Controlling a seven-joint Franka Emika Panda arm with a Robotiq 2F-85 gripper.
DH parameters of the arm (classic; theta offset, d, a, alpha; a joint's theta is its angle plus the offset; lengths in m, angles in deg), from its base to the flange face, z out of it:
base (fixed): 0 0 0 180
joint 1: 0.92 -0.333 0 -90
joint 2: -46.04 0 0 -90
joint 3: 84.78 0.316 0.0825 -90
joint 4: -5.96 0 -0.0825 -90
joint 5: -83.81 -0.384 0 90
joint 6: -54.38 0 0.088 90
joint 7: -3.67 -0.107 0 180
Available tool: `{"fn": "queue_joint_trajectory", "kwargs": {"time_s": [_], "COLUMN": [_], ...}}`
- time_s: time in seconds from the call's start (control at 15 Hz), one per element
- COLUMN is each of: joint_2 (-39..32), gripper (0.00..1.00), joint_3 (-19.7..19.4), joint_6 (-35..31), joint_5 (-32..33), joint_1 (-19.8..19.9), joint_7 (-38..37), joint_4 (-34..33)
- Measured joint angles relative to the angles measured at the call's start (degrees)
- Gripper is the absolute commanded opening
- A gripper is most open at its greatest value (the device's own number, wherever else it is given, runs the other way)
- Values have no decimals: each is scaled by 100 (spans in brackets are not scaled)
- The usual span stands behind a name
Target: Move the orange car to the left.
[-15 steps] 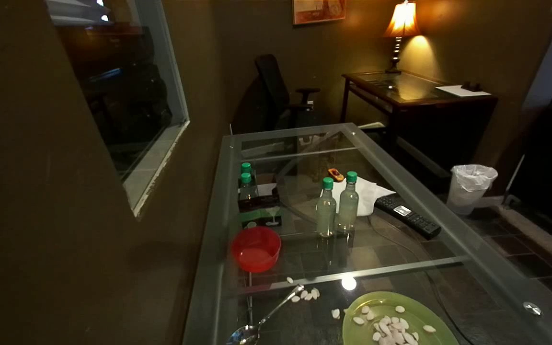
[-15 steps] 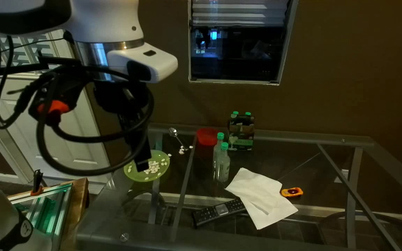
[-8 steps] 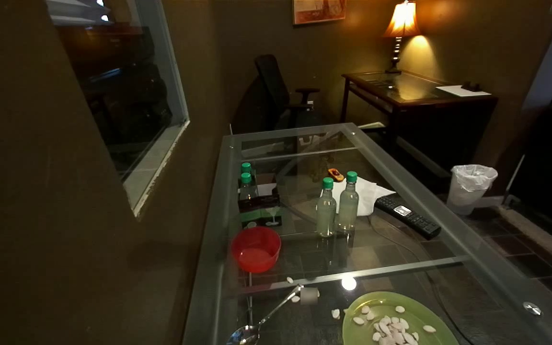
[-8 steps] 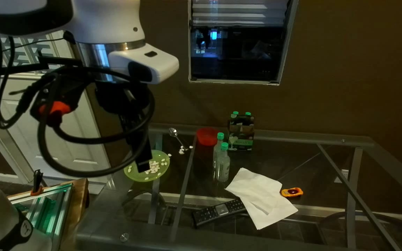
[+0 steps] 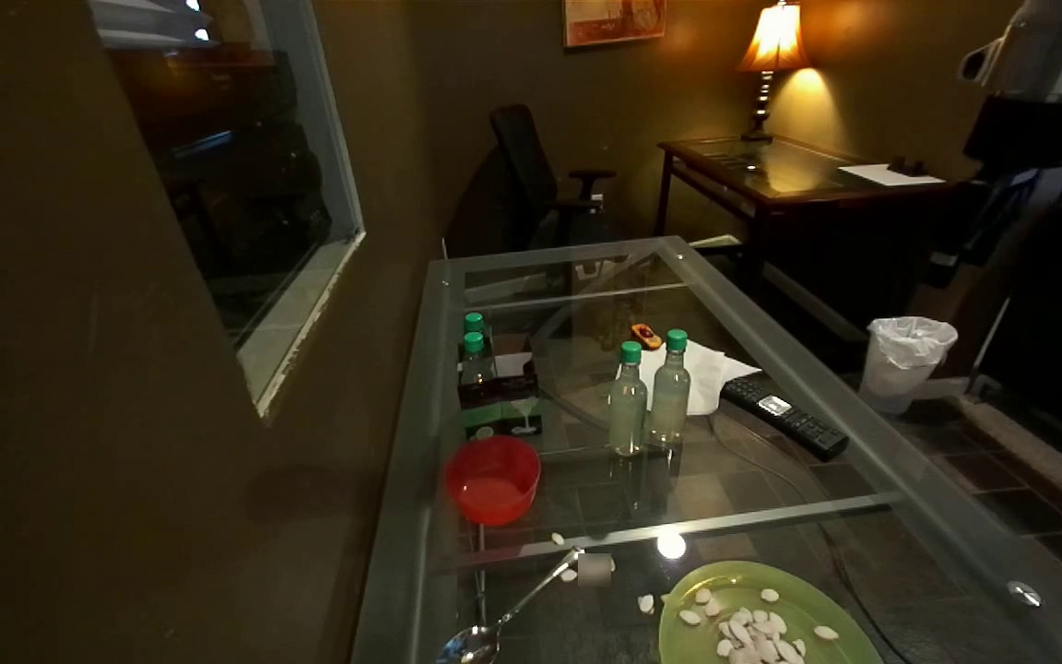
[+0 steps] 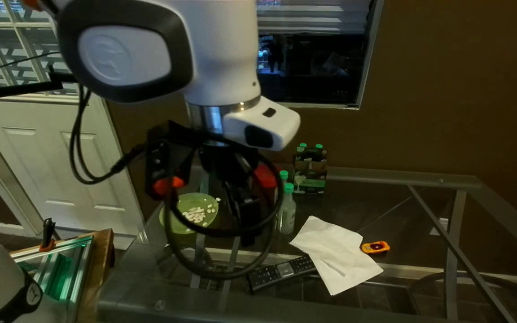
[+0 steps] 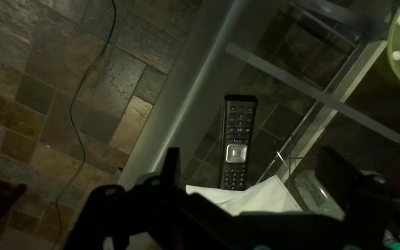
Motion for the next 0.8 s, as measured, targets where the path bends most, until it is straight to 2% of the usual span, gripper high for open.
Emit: {"fn": "queue_joint_trajectory", "kwargs": {"time_s": [0.2,0.8], "joint_2": [-1013,-3560], "gripper": [100,100], "joint_3": [43,376], "joint_6": [-359,-578], "joint_5": [-191,-527], "joint_1": [-23,-23], "joint_7": [-144,-512], "joint_4": [-647,-2964]}}
